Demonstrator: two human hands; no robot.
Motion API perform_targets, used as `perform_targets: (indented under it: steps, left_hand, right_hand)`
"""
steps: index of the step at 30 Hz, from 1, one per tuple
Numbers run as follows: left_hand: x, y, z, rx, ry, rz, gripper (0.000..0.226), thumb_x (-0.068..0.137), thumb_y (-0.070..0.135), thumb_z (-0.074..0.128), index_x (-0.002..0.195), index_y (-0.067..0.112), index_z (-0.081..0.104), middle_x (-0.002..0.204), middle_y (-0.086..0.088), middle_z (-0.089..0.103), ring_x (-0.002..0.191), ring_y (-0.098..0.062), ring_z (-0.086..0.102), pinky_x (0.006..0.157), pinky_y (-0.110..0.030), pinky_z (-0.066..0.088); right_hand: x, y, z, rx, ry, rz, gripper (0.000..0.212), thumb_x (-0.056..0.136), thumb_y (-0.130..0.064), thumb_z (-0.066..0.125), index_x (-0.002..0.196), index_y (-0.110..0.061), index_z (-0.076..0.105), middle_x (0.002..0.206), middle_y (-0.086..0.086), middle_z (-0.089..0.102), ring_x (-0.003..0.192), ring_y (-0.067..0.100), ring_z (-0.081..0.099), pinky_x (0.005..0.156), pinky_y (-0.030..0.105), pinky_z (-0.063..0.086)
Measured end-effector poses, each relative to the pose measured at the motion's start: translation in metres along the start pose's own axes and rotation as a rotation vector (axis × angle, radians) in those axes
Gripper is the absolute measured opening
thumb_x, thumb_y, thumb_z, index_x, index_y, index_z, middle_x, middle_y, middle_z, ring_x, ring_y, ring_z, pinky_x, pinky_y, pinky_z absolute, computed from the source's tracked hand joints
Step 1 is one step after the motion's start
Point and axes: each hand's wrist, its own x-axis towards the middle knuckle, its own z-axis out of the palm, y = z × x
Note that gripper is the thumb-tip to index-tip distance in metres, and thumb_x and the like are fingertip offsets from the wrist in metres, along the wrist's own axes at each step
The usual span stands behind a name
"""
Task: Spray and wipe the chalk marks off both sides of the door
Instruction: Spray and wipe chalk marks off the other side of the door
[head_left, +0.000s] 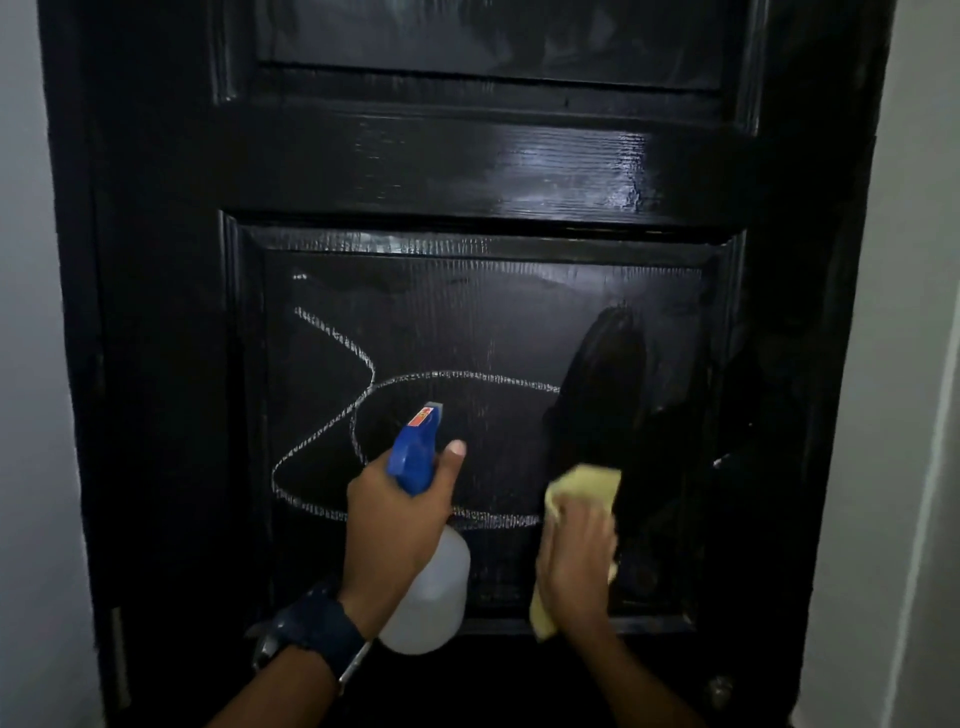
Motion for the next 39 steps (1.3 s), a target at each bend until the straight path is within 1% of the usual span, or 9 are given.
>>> perform_targets:
  steps: [4,8,11,17,23,28,32,36,39]
  left_hand:
    - [-0.002,-0.005,-0.004,0.003,-0.056,-0.012,0.051,0.082,0.044,0.073,0.074,-0.005,0.059,0.061,-0.026,0.057,0.063,-0.045,0.060,0.062,-0.052,0.052]
    - [0.002,0.002,0.006,0.004,-0.064,-0.024,0.048,0.082,0.039,0.077,0.073,-0.005,0.058,0.061,-0.027,0.055,0.062,-0.046,0.061,0.058,-0.054,0.052]
    - [0.000,0.007,0.014,-0.009,-0.064,-0.041,0.047,0.082,0.037,0.077,0.073,-0.005,0.058,0.060,-0.029,0.054,0.062,-0.047,0.061,0.057,-0.053,0.051]
    - [-0.003,-0.006,-0.001,-0.005,-0.023,-0.049,0.054,0.082,0.046,0.074,0.067,-0.003,0.056,0.057,-0.025,0.054,0.058,-0.044,0.058,0.055,-0.054,0.051]
    - [0.011,-0.027,-0.040,0.063,0.020,-0.055,0.047,0.079,0.045,0.077,0.062,0.007,0.055,0.054,-0.017,0.056,0.058,-0.041,0.060,0.056,-0.054,0.051]
    - [0.036,-0.033,-0.072,0.096,0.074,-0.021,0.045,0.079,0.041,0.079,0.062,0.005,0.057,0.054,-0.018,0.057,0.049,-0.033,0.058,0.053,-0.048,0.051]
    - [0.055,-0.024,-0.103,0.081,0.099,0.023,0.045,0.084,0.036,0.076,0.069,-0.004,0.059,0.058,-0.022,0.059,0.052,-0.034,0.059,0.055,-0.044,0.048]
    - [0.066,-0.026,-0.130,0.101,0.137,0.057,0.043,0.084,0.036,0.074,0.067,0.000,0.059,0.055,-0.018,0.060,0.051,-0.032,0.060,0.052,-0.041,0.048]
    - [0.062,-0.030,-0.144,0.124,0.161,0.035,0.042,0.084,0.038,0.075,0.063,0.005,0.059,0.054,-0.017,0.060,0.052,-0.031,0.061,0.052,-0.043,0.049]
  right_hand:
    - [-0.032,0.021,-0.013,0.092,-0.102,-0.013,0.014,0.099,-0.035,0.033,0.106,-0.027,0.042,0.095,0.007,0.052,0.086,0.034,0.054,0.076,0.045,0.041]
    - [0.120,0.009,-0.073,0.209,0.263,0.091,0.018,0.098,-0.017,0.042,0.110,-0.007,0.050,0.101,0.023,0.053,0.094,0.038,0.049,0.088,0.045,0.036]
    - [0.226,-0.020,-0.123,0.195,0.380,-0.046,0.021,0.098,-0.015,0.050,0.110,0.001,0.055,0.107,0.025,0.054,0.100,0.035,0.047,0.091,0.045,0.036]
    - [0.179,-0.061,-0.046,0.089,-0.055,-0.448,0.024,0.098,-0.021,0.042,0.100,-0.003,0.059,0.091,0.018,0.055,0.082,0.036,0.051,0.074,0.052,0.046]
    - [0.076,-0.116,0.006,0.074,-0.202,-0.653,0.014,0.089,-0.025,0.050,0.102,-0.021,0.049,0.097,0.001,0.044,0.083,0.026,0.053,0.068,0.036,0.042]
    - [0.243,-0.244,0.009,0.082,0.066,-0.505,0.007,0.092,-0.008,0.056,0.097,-0.007,0.059,0.100,0.018,0.056,0.093,0.039,0.052,0.077,0.048,0.041]
    - [0.251,-0.277,0.024,-0.012,0.223,-0.534,0.010,0.088,-0.010,0.064,0.096,-0.011,0.059,0.095,0.012,0.058,0.085,0.033,0.052,0.069,0.041,0.034]
    - [0.148,-0.229,0.040,0.016,-0.028,-0.851,0.029,0.077,-0.015,0.074,0.099,-0.014,0.054,0.089,0.010,0.058,0.075,0.030,0.053,0.063,0.039,0.042]
    - [0.050,-0.185,0.052,-0.129,-0.311,-1.160,0.023,0.079,-0.028,0.060,0.101,-0.022,0.058,0.092,0.001,0.061,0.076,0.022,0.058,0.065,0.035,0.043]
